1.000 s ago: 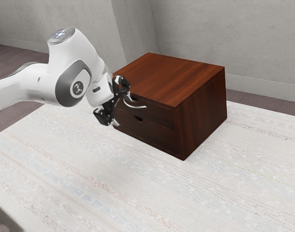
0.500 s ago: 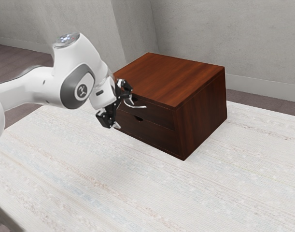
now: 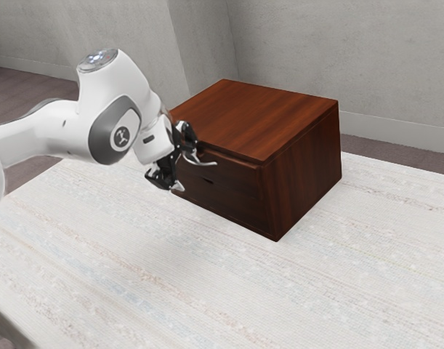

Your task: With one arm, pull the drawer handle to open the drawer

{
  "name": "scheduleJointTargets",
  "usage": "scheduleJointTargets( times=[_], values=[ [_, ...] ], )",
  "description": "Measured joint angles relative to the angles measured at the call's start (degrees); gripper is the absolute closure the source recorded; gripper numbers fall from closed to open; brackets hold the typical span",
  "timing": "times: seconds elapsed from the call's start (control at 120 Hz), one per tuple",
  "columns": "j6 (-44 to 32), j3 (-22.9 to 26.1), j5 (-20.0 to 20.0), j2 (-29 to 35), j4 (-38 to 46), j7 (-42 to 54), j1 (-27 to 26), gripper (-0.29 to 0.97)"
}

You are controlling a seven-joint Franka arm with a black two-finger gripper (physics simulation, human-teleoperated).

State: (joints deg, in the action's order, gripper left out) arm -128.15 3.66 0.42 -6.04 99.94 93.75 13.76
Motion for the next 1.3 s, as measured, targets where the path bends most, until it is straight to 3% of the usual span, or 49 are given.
scheduleJointTargets(
  times=[0.817, 1.3],
  values=[
    [-1.14, -0.64, 0.16, 9.61, 10.72, -2.31, 0.44, 0.65],
    [-1.85, -2.45, 1.12, 14.65, 16.28, -3.29, -0.8, 0.69]
  ],
)
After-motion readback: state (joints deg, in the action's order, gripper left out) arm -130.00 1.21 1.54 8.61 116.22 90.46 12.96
